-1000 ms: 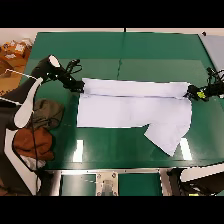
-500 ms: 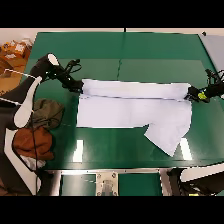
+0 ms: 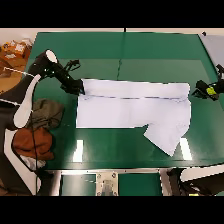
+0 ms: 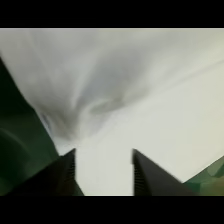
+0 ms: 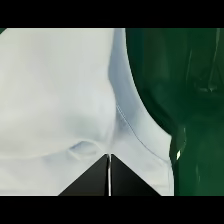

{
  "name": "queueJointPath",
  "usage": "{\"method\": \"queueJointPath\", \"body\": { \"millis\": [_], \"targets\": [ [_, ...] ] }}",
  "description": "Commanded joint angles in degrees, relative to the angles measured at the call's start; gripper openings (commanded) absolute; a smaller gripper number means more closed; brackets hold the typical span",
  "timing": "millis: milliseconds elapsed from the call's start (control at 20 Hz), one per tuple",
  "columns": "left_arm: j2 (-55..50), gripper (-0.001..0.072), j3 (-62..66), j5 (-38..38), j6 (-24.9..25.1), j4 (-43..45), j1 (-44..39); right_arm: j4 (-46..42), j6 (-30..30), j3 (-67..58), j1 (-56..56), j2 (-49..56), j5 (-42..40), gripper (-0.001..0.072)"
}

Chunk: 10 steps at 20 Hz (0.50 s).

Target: Fold the shirts.

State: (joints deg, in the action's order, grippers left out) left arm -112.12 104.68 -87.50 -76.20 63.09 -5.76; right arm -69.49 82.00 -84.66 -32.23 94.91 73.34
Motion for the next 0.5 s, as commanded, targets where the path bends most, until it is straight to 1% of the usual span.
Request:
{"method": "queueJointPath", "body": {
  "millis": [0, 100, 200, 300, 400, 450],
  "targets": [
    [0.2, 0.0016, 2.16, -9.79, -4.83, 5.33, 0.11, -1.66, 5.53, -0.33, -1.86, -2.64, 7.17, 0.0016],
    [0.68, 0.0023, 2.16, -10.29, -6.51, 5.38, 0.11, -1.7, 6.99, 3.43, -1.86, -6.47, 7.74, 0.0017],
    [1.95, 0.0023, 1.66, -10.34, -6.97, 5.49, -0.07, -2.1, 8.7, 9.4, -1.97, -12.28, 7.74, 0.0016],
    [5.14, 0.0023, -0.55, -9.46, -7.89, 5.38, -0.07, -3.98, 12.26, 16.61, -2.95, -19.37, 7.74, 0.0016],
    [11.74, 0.0023, -8.02, -6.62, -7.74, 5.2, -0.07, -6.1, 15.5, 24.76, -4.87, -26.99, 7.76, 0.0017],
    [15.82, 0.0023, -12.98, -4.63, -7.72, 5.29, -0.07, -6.69, 16.65, 29.53, -6.38, -31.1, 7.8, 0.0037]
  ]
}}
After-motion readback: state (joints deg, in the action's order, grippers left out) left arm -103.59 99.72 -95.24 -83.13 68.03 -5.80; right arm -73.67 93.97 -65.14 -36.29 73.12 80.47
